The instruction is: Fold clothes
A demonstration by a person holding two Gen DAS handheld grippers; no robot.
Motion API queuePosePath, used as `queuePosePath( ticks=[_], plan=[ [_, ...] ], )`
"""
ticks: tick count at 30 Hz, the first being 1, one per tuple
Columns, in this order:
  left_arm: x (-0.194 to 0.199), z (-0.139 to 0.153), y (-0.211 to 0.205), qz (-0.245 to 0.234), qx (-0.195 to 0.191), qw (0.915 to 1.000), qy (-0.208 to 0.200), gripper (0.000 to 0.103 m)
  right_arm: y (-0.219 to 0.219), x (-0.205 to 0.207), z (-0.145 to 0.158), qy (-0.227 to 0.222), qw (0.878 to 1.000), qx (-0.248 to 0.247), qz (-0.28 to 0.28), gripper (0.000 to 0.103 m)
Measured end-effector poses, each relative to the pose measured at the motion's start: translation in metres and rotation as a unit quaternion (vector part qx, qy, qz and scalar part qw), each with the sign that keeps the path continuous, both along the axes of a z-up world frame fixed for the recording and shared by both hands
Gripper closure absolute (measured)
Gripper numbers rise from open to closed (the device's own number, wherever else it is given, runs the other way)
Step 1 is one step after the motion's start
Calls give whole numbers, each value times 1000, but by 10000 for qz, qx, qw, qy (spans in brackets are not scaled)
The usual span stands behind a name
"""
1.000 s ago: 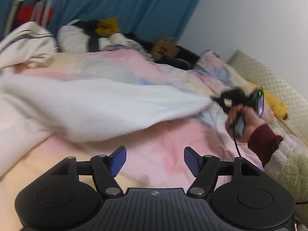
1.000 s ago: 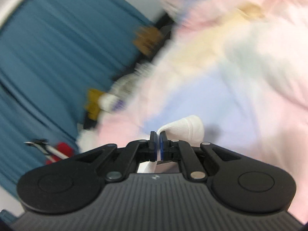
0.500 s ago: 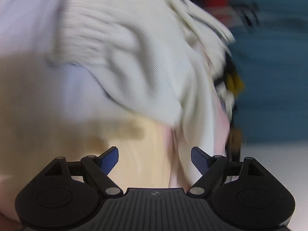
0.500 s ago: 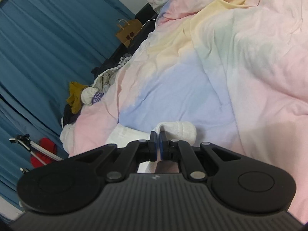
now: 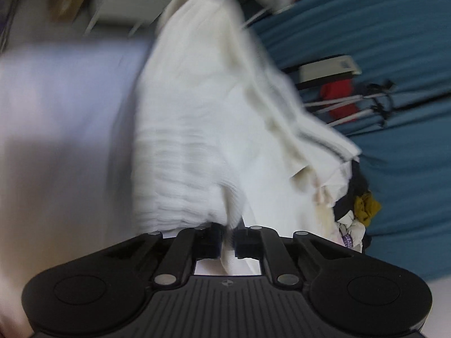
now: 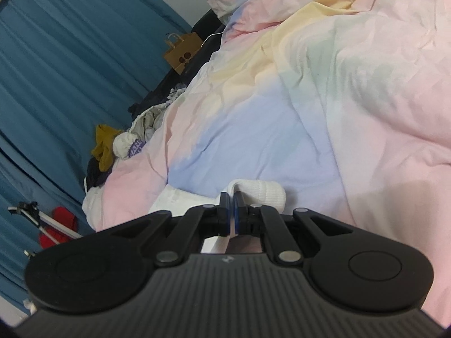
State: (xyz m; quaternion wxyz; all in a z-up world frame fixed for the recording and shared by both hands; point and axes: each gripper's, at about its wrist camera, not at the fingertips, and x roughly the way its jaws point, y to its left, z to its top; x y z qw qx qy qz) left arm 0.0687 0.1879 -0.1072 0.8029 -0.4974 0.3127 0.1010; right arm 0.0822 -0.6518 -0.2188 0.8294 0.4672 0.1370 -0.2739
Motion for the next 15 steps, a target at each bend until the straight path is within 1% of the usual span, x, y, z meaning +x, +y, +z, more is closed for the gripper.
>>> queuePosePath(
  ticks=[2, 5, 6, 7, 10, 11, 13, 15],
  plan=[
    [-6, 28, 17, -34, 287, 9994, -199, 97, 0, -2, 0, -2, 10000, 2, 6, 98],
    [-16, 70, 42, -84, 717, 9961, -498, 97, 1, -4, 4, -108, 9999, -35, -15, 98],
    [-23, 76, 51, -134, 685, 9966, -448, 97, 1, -6, 6, -189, 9998, -36, -45, 98],
    [-28, 79, 60, -214, 636, 9971, -347, 97, 3, -10, 12, -403, 9991, -48, -78, 98],
    [-53, 77, 81, -315, 678, 9971, -124, 97, 19, -20, 44, -851, 9936, -728, -119, 98],
    [-56, 73, 87, -348, 633, 9974, -56, 97, 24, -23, 54, -966, 9908, -937, -150, 98],
    [-62, 63, 99, -454, 515, 9976, 86, 96, 29, -28, 61, -855, 9901, -1084, -263, 98],
    [-72, 55, 100, -607, 488, 9969, 148, 96, 28, -29, 55, -301, 9931, -1035, -468, 98]
  ],
)
